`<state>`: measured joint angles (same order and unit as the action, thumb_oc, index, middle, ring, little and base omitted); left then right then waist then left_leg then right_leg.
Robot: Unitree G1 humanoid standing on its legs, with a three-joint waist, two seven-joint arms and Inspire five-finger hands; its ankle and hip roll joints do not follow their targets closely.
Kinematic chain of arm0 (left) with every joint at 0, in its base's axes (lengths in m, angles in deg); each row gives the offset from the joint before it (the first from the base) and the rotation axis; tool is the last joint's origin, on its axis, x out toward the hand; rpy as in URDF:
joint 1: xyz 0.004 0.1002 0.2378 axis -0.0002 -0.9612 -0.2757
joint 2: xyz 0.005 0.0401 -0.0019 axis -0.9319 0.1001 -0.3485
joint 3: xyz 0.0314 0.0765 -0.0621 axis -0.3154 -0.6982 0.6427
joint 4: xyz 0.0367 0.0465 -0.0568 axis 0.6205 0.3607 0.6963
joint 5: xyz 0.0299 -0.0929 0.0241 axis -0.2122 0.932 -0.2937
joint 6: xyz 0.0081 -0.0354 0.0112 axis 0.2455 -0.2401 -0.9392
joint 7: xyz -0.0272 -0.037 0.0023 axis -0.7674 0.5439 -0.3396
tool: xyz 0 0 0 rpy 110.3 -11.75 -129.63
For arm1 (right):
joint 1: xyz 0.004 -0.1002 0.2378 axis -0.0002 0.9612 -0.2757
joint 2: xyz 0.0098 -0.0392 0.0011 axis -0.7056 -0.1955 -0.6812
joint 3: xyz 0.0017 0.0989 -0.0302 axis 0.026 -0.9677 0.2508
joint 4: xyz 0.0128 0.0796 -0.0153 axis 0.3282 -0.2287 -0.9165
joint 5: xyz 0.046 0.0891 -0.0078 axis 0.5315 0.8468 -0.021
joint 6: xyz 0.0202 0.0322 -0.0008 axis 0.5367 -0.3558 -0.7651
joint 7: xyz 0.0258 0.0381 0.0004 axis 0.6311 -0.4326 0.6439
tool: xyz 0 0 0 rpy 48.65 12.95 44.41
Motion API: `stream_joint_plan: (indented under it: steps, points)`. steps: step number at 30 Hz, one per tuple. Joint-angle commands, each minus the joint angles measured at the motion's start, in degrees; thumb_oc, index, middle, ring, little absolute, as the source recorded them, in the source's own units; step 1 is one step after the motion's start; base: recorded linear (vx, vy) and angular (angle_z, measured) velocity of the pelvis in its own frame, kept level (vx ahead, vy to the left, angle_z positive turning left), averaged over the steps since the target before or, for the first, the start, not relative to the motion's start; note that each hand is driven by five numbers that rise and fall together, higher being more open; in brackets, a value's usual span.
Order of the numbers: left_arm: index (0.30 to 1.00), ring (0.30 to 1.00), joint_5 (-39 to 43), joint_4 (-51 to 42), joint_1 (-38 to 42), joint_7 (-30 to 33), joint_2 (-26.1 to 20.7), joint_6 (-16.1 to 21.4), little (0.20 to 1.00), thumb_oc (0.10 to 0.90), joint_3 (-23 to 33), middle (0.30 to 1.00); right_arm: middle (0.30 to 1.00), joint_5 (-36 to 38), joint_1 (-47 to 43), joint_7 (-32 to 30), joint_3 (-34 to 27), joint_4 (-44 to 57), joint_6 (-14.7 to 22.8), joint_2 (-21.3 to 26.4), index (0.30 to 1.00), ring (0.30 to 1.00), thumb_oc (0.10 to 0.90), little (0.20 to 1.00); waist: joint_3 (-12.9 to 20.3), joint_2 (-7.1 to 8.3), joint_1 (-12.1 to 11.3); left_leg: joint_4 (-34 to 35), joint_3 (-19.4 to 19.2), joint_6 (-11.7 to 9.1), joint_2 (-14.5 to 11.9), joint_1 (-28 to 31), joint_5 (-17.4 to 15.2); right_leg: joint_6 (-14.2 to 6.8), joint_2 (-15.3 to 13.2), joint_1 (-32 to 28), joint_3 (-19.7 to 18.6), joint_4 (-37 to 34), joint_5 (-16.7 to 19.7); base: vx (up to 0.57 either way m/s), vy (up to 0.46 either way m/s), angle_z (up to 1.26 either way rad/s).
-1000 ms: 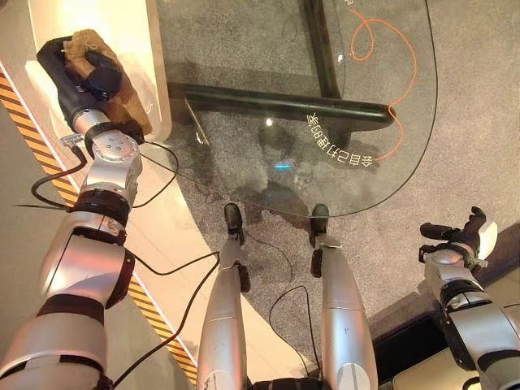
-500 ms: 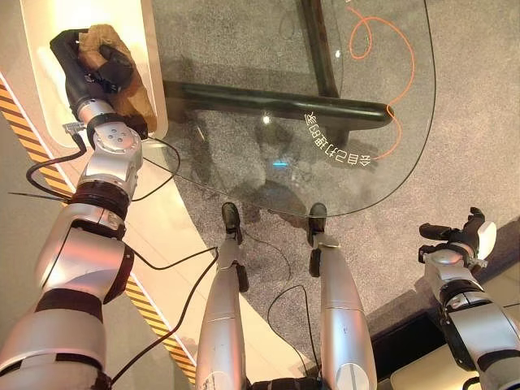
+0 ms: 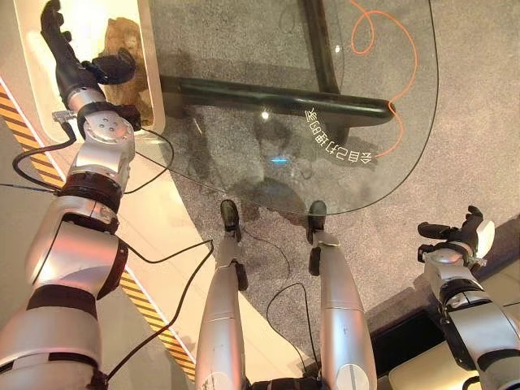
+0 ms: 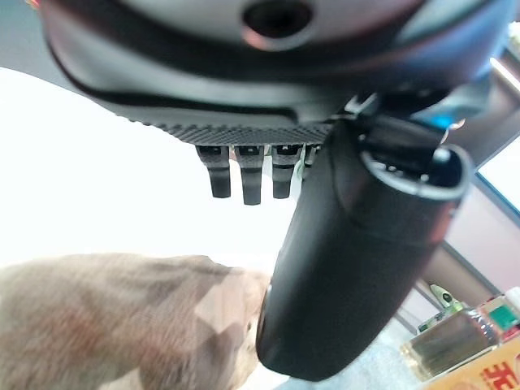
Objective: Wipe the table with a cloth and put it in the basket.
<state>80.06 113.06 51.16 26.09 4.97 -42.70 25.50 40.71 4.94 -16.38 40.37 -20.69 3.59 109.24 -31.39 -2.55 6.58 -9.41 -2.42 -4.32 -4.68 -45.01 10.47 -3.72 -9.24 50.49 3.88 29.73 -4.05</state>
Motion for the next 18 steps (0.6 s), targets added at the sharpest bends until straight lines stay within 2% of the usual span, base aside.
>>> stream_joint_plan:
  steps: [1,10,15,18]
  points:
    - [0.9,0.9,-2.84,2.31,7.85,3.52,-6.33,3.04,0.9,0.8,0.73,0.9,0.9,0.75,0.94,-1.89,0.21,-2.04,0.47,2.47,0.9,0.9,0.8,0.9,1.59,1.7,-0.72,-7.54,-0.44,0.87,1.29,-0.58,-9.83,-1.08,2.58,-2.97,-1.63,-11.81,4.79,0.0,0.0,0.0]
    - [0.9,0.9,-2.63,2.78,8.12,4.08,-6.46,2.9,0.9,0.8,0.48,0.9,0.9,0.94,1.21,-1.97,0.27,-2.37,0.99,2.2,0.9,0.9,0.8,0.9,1.59,1.6,-0.7,-7.2,-0.45,0.87,1.39,-0.32,-9.71,-1.09,2.64,-3.16,-1.63,-12.02,4.91,0.0,0.0,0.0]
    - [0.9,0.9,0.91,1.82,7.26,5.91,-6.72,5.91,0.9,0.8,1.82,0.9,0.9,0.24,1.76,-1.75,0.39,-2.13,1.55,2.02,0.9,0.9,0.8,0.9,1.59,1.66,-0.9,-7.08,0.34,1.0,1.84,0.73,-9.94,-1.11,2.78,-4.15,-2.25,-12.47,5.06,-0.01,-0.013,0.0]
    - [0.9,0.9,3.41,0.95,6.53,6.57,-6.96,9.51,0.9,0.8,3.45,0.9,0.9,0.02,1.81,-1.74,0.52,-1.93,1.64,1.91,0.9,0.9,0.8,0.9,1.59,1.9,-1.11,-6.49,0.61,0.93,1.8,1.89,-9.88,-1.21,2.77,-5.28,-2.22,-13.12,5.28,-0.04,-0.039,0.0]
